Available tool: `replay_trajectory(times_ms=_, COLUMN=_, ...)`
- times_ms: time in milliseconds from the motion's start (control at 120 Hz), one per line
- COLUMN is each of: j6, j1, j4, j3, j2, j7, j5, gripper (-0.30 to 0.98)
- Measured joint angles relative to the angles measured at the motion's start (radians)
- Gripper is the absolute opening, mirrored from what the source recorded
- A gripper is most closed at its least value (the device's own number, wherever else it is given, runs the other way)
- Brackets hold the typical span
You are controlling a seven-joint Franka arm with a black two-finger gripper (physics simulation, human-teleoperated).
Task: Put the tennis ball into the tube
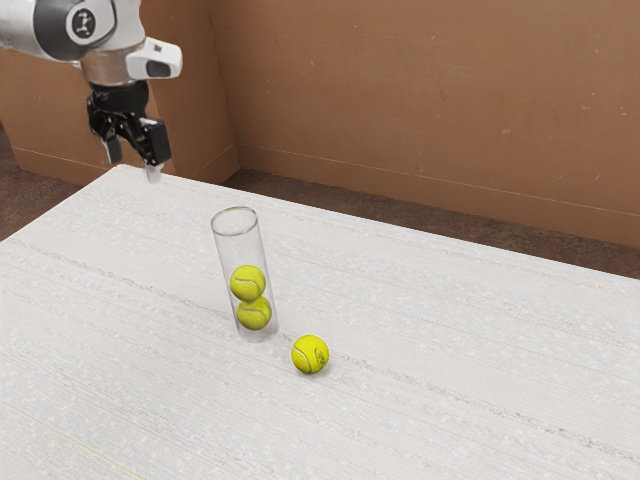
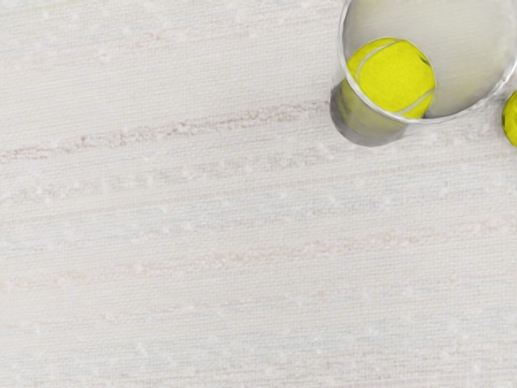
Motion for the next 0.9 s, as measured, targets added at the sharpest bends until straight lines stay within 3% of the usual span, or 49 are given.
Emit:
replay_trajectory(times_ms=267, j6=0.005, j1=-0.051, j4=-0.021, j3=-0.003, j2=-0.022, j7=0.018, j5=-0.032, gripper=0.69)
replay_trajectory(times_ms=467, j6=0.147, j1=-0.167, j4=-0.363, j3=-0.029, j2=-0.085, j7=-0.076, j5=-0.179, gripper=0.69)
replay_trajectory(times_ms=600, j6=0.274, j1=-0.228, j4=-0.484, j3=-0.031, j2=-0.037, j7=-0.128, j5=-0.21, gripper=0.69)
replay_trajectory(times_ms=900, j6=0.486, j1=-0.332, j4=-0.49, j3=-0.031, j2=0.118, j7=-0.187, j5=-0.219, gripper=0.69)
